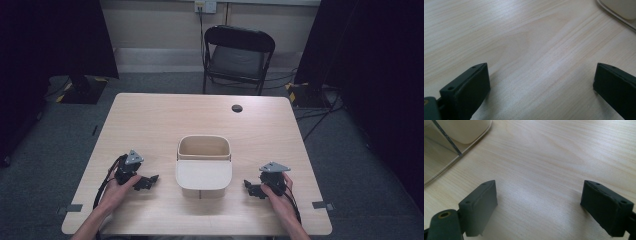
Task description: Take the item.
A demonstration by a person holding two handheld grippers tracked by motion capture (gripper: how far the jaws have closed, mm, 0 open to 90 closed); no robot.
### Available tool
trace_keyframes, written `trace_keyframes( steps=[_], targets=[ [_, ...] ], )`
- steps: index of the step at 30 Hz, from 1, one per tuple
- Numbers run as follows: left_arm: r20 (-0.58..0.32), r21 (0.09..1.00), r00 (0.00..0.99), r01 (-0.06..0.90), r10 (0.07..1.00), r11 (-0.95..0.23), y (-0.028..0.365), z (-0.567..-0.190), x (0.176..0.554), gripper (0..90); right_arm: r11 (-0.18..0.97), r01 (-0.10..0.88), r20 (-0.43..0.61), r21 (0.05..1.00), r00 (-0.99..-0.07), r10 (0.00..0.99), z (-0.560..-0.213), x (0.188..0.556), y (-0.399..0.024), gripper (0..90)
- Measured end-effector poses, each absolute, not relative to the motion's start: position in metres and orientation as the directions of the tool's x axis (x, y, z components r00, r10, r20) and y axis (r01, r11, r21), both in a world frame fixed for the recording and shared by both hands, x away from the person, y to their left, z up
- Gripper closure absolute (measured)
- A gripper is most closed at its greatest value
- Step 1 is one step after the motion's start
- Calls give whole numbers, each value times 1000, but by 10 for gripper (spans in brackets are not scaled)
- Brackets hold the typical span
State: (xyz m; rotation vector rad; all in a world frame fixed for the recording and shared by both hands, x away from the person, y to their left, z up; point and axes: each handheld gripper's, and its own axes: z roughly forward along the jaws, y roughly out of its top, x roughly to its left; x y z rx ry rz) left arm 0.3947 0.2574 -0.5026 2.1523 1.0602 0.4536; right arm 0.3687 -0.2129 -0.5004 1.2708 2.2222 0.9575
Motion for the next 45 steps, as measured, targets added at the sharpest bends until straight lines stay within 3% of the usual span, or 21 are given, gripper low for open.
trace_keyframes(
  steps=[21, 27, 45],
  targets=[
    [10, 712, 611, 552, 791, -435, 259, -501, 393, 70, 350, 586, -11, 731, -503, 864, -500, 369, -213, 129],
    [-6, 718, 608, 555, 794, -420, 259, -499, 391, 162, 350, 586, -10, 731, -504, 864, -500, 369, -213, 129],
    [-60, 774, 652, 508, 756, -377, 256, -485, 381, 162, 350, 586, -11, 731, -503, 864, -500, 369, -213, 129]
  ],
)
